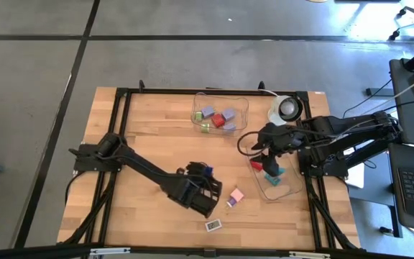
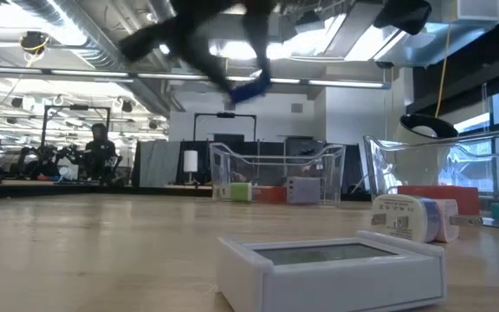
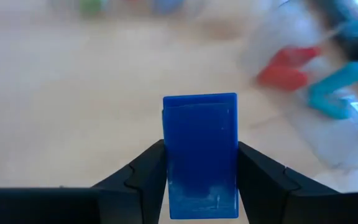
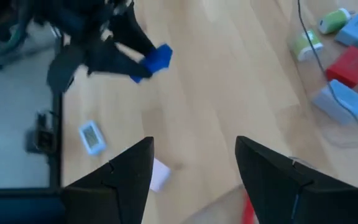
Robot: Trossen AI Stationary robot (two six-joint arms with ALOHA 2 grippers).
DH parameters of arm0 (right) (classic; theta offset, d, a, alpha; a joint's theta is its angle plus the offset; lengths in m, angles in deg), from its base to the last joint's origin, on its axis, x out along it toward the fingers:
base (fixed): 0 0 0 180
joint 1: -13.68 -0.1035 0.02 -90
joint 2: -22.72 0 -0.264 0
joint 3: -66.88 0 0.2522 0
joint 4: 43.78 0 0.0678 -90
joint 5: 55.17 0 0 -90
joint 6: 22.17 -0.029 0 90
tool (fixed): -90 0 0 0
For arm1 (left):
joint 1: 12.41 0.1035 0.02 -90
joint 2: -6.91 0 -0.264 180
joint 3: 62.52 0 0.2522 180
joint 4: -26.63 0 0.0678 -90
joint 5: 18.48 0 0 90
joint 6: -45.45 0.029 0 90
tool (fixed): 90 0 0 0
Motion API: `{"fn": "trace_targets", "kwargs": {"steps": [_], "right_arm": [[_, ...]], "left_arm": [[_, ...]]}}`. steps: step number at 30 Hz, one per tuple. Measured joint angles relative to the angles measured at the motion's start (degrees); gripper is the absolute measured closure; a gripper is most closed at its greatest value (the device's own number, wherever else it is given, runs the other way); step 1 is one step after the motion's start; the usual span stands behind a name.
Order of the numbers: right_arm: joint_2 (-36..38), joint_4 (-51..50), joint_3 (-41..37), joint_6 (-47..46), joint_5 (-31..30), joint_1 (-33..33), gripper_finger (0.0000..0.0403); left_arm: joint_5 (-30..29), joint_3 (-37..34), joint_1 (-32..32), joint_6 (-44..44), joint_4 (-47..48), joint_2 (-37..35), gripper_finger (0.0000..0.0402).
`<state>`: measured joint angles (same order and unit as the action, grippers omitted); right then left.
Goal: Pick & Place Office items
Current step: Put the blue digital clock into the bottom transparent bin
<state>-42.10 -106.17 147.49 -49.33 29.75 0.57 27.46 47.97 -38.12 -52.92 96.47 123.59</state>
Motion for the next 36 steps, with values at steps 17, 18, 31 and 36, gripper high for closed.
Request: {"fn": "trace_targets", "kwargs": {"steps": [17,18,31,36], "right_arm": [[-3.33,10.10,-0.02,-16.48,-0.02,-0.01,0.0174],[-3.60,10.08,-0.02,-17.08,-0.02,0.00,0.0174],[-7.08,12.15,-0.02,-16.71,-0.03,0.17,0.0143],[-7.47,12.18,-0.02,-15.68,-0.04,0.22,0.0155]], "left_arm": [[-21.83,4.59,0.63,65.30,-25.28,0.03,0.0243],[-22.35,4.59,0.85,67.67,-25.95,0.03,0.0245],[-15.53,4.59,4.77,80.14,-33.18,0.03,0.0245],[-15.34,4.59,4.65,84.55,-34.10,0.03,0.0239]]}}
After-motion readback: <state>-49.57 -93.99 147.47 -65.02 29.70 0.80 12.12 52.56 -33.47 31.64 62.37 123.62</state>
